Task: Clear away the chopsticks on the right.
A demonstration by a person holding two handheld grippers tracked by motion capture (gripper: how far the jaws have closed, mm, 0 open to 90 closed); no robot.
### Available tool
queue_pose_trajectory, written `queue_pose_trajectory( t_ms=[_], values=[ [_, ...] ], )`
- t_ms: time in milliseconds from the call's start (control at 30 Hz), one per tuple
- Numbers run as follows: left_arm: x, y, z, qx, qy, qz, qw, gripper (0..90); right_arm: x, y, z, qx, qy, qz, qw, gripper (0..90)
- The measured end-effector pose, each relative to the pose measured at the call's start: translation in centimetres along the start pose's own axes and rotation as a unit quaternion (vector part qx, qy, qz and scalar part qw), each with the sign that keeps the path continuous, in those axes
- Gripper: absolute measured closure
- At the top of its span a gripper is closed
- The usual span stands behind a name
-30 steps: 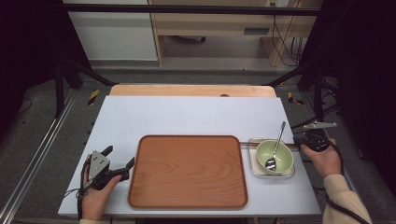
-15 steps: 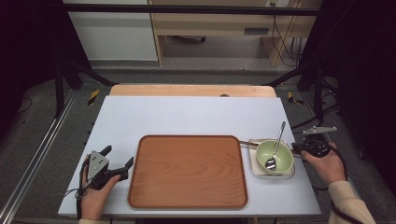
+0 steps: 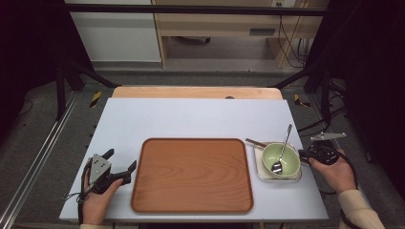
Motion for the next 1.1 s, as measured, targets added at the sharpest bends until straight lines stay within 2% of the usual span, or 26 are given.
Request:
queue_pose_trajectory(
  t_ms=[167, 300, 333, 433, 567, 633, 1100],
  values=[
    [0.0, 0.0, 0.0, 0.000, 0.000, 0.001, 1.0000, 8.2, -0.1, -0.2, -0.3, 0.001, 0.006, 0.002, 1.0000, 90.0],
    [0.0, 0.1, 0.0, -0.003, 0.001, 0.002, 1.0000, 8.2, -0.4, -0.3, -0.7, -0.010, -0.002, 0.009, 0.9999, 90.0],
    [0.0, 0.1, -0.1, -0.002, 0.002, 0.002, 1.0000, 8.2, -0.5, -0.4, -1.0, -0.013, -0.004, 0.015, 0.9998, 88.5],
    [0.1, 0.0, 0.0, -0.001, 0.001, 0.001, 1.0000, 8.2, -0.8, -0.5, -1.5, -0.026, 0.000, 0.011, 0.9996, 84.0],
    [0.0, 0.0, 0.0, 0.001, 0.000, 0.003, 1.0000, 8.2, -0.7, -1.0, -1.9, -0.025, 0.010, 0.002, 0.9996, 76.3],
    [-0.1, 0.0, 0.1, 0.001, 0.000, 0.004, 1.0000, 8.2, -0.7, -1.2, -1.9, -0.024, 0.012, -0.003, 0.9996, 75.2],
    [-0.2, -0.1, 0.2, 0.006, 0.001, 0.009, 0.9999, 8.2, -0.5, -1.3, -1.5, -0.017, 0.024, -0.002, 0.9996, 75.5]
  ],
)
Point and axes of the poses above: each handheld gripper's, and its own axes: z roughly forward along the jaws, y roughly out of its top, x roughly to its left, the point moved 4 cm from there along z, roughly forward along the jaws, and after that the axes turned 12 degrees about -y, right-handed, at the moved point
